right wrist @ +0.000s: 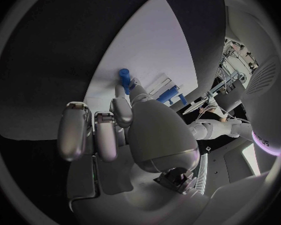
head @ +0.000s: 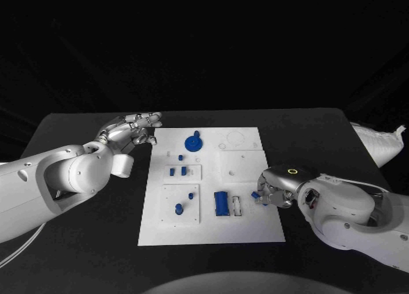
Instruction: Assemble the parts on the task board
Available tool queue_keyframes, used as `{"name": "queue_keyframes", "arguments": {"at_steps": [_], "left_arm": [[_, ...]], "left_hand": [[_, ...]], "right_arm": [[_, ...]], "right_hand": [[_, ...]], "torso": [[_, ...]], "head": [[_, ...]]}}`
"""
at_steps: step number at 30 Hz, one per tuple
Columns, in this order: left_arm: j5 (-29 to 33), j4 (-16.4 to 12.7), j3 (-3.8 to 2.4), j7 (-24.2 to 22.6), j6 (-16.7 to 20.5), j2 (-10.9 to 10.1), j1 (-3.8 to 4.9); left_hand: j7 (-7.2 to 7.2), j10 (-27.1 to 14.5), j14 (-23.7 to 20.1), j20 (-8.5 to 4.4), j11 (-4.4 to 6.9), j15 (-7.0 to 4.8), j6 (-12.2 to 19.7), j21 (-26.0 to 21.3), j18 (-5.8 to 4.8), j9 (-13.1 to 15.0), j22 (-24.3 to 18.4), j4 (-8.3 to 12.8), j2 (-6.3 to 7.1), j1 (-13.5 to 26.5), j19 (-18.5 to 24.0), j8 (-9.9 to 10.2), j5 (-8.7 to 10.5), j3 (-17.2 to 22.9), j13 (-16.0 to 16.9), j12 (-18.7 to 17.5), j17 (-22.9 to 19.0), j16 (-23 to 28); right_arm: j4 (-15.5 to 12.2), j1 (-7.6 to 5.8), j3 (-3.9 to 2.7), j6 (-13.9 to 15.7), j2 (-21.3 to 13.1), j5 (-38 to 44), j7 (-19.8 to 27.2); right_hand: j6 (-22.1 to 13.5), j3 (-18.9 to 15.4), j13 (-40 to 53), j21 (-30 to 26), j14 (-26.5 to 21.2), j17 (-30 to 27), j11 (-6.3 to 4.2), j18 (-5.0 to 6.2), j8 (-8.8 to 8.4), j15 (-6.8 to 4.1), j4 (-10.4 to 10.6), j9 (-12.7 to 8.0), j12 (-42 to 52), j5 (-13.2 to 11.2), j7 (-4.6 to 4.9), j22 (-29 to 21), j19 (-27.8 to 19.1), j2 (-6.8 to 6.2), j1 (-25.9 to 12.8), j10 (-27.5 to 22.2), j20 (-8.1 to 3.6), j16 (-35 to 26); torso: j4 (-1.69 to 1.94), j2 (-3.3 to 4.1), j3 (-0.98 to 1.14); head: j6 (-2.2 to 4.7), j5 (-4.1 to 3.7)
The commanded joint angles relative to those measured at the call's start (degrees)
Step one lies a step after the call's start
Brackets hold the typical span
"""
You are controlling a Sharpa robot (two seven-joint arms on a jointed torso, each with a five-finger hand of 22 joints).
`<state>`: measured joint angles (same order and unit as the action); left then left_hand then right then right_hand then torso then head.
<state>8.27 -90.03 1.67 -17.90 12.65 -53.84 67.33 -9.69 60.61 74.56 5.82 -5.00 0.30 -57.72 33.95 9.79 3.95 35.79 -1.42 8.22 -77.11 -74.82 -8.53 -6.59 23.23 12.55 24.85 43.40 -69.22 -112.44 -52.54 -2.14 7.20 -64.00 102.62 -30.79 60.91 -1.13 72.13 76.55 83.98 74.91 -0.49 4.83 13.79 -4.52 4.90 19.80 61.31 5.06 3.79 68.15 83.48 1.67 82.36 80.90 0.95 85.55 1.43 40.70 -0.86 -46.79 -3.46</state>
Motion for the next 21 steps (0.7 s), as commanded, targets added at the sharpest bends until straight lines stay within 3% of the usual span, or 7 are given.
{"name": "queue_keyframes", "arguments": {"at_steps": [1,11,21], "left_arm": [[-0.27,-0.14,-0.03,-0.15,-1.06,0.00,0.00],[-0.50,-0.28,-0.02,-0.16,-1.01,-0.03,0.01],[-0.72,-0.33,-0.02,-0.22,-0.98,-0.08,0.01]], "left_hand": [[-0.07,-0.32,-0.42,-0.04,-0.11,-0.01,0.32,-0.30,0.56,-0.04,-0.09,0.03,0.12,0.28,0.27,-0.39,-0.23,-0.36,0.07,0.07,-0.06,0.33],[-0.07,-0.32,-0.42,-0.04,-0.11,-0.01,0.32,-0.30,0.56,-0.04,-0.09,0.03,0.12,0.28,0.27,-0.39,-0.23,-0.36,0.07,0.07,-0.06,0.33],[-0.07,-0.32,-0.42,-0.04,-0.11,-0.01,0.32,-0.30,0.56,-0.04,-0.09,0.03,0.12,0.28,0.27,-0.39,-0.23,-0.36,0.07,0.07,-0.06,0.33]], "right_arm": [[0.68,0.72,0.56,-5.91,0.14,2.69,-1.33],[1.47,0.96,0.64,-8.49,0.84,4.17,-1.49],[2.11,2.01,0.69,-6.94,1.51,4.46,-1.53]], "right_hand": [[0.44,0.42,0.03,0.07,4.65,8.52,-0.41,-0.53,-0.30,-0.30,0.00,-0.07,-0.02,-0.26,0.01,0.03,0.02,0.72,1.66,-0.07,0.08,0.03],[0.59,2.89,-0.45,-0.29,4.58,8.27,-0.07,-0.45,-1.81,-0.02,0.11,-0.97,-1.04,1.20,0.39,-0.38,-0.19,-0.98,-0.03,-0.40,0.33,-0.21],[1.32,9.41,-0.35,-0.24,4.63,8.41,0.02,-0.46,-3.81,0.11,-0.01,-2.41,-1.18,8.42,0.64,-0.17,-0.11,-2.78,-1.77,-0.37,0.48,-0.19]], "torso": [[-0.07,0.00,0.01],[0.03,-0.01,0.01],[-0.05,-0.08,0.02]], "head": [[-0.01,-0.08],[-0.09,-0.22],[-0.16,-0.18]]}}
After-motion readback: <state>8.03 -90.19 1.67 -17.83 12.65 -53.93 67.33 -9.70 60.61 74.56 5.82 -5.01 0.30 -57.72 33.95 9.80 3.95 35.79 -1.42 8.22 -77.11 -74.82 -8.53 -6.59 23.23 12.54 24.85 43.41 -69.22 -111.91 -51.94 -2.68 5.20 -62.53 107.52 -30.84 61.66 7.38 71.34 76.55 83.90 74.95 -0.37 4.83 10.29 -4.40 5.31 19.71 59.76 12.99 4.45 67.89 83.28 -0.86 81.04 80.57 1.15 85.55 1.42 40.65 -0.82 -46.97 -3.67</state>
